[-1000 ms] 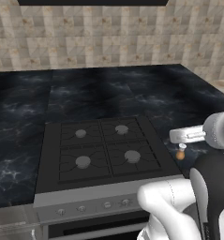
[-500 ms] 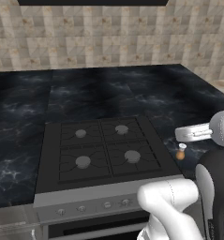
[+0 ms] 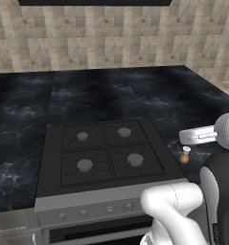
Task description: Take 2 condiments from the cabinet and move them on the counter near the stove.Make sure the condiments are lined up with each other, next to each other.
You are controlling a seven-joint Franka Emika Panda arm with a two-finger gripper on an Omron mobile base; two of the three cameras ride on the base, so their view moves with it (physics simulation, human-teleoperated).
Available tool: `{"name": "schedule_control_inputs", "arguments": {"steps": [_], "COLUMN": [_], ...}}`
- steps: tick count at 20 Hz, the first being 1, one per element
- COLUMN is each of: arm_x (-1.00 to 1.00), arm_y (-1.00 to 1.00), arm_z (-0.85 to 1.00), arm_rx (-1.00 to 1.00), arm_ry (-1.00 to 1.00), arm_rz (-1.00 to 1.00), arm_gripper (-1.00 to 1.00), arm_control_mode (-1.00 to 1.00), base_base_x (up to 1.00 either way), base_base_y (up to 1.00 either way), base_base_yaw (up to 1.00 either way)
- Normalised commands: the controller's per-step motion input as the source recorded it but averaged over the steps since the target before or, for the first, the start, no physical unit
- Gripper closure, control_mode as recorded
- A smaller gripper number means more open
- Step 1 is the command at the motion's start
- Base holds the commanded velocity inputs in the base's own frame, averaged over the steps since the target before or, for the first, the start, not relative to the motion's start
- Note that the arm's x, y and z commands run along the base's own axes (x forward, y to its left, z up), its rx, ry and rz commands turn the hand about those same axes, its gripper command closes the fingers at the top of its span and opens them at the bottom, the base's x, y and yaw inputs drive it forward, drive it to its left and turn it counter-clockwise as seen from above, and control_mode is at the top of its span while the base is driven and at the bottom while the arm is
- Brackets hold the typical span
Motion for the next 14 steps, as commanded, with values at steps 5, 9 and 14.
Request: {"name": "schedule_control_inputs", "arguments": {"steps": [5, 9, 14], "arm_x": [0.00, 0.00, 0.00], "arm_y": [0.00, 0.00, 0.00], "arm_z": [0.00, 0.00, 0.00], "arm_rx": [0.00, 0.00, 0.00], "arm_ry": [0.00, 0.00, 0.00], "arm_rz": [0.00, 0.00, 0.00], "arm_gripper": [-1.00, -1.00, -1.00], "arm_control_mode": [1.00, 1.00, 1.00], "base_base_x": [-0.20, -0.65, -0.81], "base_base_y": [-0.08, -0.25, -0.10], "base_base_yaw": [0.00, -0.03, -0.20]}}
